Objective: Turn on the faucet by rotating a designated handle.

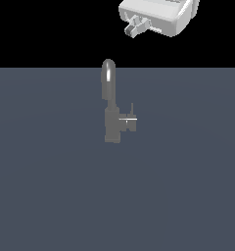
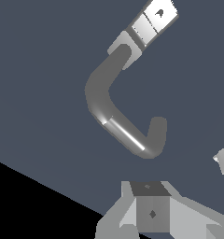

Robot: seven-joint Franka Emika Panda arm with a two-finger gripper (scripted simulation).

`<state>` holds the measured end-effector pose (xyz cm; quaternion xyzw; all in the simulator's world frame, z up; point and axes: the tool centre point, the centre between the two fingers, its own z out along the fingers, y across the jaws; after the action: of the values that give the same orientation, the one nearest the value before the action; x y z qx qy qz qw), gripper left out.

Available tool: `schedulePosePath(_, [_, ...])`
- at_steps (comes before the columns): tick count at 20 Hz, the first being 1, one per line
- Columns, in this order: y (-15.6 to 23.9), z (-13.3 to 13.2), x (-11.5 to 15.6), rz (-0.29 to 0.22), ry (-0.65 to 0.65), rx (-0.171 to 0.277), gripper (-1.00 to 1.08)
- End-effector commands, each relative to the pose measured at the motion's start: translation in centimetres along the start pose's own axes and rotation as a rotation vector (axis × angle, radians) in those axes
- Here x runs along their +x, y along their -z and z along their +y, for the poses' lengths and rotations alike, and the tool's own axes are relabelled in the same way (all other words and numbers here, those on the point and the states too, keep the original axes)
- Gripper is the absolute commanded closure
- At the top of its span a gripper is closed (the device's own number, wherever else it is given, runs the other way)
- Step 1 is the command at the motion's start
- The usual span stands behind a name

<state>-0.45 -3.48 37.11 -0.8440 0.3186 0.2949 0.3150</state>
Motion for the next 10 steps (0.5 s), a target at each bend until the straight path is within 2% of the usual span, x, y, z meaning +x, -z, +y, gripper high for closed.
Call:
schedulePosePath(1, [-0.2, -0.2, 1.8, -0.042, -0.041, 0.041, 1.08])
schedulePosePath(10, [-1.7, -0.2, 8.8, -0.201, -0.201, 0.197, 1.08])
